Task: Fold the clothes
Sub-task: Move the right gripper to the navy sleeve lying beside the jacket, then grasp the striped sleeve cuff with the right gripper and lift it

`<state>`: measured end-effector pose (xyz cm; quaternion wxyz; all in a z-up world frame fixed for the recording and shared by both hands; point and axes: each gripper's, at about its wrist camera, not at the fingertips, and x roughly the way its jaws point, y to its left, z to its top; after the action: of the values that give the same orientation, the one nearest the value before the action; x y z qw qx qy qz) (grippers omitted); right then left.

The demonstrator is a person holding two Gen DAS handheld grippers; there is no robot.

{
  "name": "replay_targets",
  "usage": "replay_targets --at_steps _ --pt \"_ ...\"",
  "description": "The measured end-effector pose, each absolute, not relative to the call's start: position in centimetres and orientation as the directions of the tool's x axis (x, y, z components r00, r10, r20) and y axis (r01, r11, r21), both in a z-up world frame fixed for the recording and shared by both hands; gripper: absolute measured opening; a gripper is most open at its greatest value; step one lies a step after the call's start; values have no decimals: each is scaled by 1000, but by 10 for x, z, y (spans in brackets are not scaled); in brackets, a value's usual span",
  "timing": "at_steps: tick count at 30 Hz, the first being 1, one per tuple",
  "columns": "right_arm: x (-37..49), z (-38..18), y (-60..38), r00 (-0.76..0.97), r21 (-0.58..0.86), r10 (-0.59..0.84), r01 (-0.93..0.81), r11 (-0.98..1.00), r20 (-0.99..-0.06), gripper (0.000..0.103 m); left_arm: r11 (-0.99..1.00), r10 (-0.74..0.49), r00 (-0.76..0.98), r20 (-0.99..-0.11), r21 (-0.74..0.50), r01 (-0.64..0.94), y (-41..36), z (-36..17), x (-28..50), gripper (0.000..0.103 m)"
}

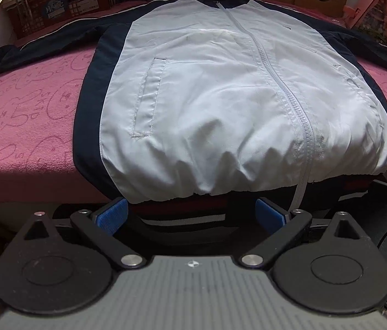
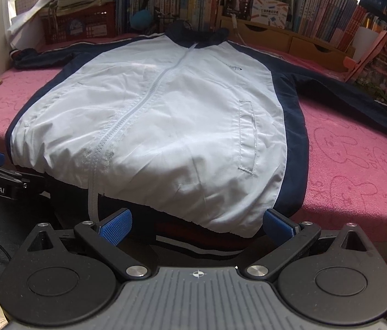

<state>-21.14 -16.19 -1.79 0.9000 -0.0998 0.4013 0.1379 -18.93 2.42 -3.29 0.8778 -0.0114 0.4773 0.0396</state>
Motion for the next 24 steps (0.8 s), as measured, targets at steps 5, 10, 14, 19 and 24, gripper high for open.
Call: replay_targets --at_steps 5,10,14,19,24 --pt "-212 -11 -164 652 -53 196 -341 939 -733 102 996 57 548 -835 12 -85 24 -31 -190 100" --pt "-190 7 -200 744 -21 200 -277 961 -638 102 997 50 603 -796 3 -79 28 -15 -177 100" --pt "-165 22 -240 823 24 168 -185 982 -543 103 996 73 676 -733 19 -86 28 2 -153 101" --pt "-101 18 -350 885 264 65 68 962 -462 103 996 61 726 -685 -4 -87 23 8 -117 103" --pt "-38 0 -455 898 483 -65 294 825 -436 103 995 62 752 -656 -19 -98 18 8 -85 103"
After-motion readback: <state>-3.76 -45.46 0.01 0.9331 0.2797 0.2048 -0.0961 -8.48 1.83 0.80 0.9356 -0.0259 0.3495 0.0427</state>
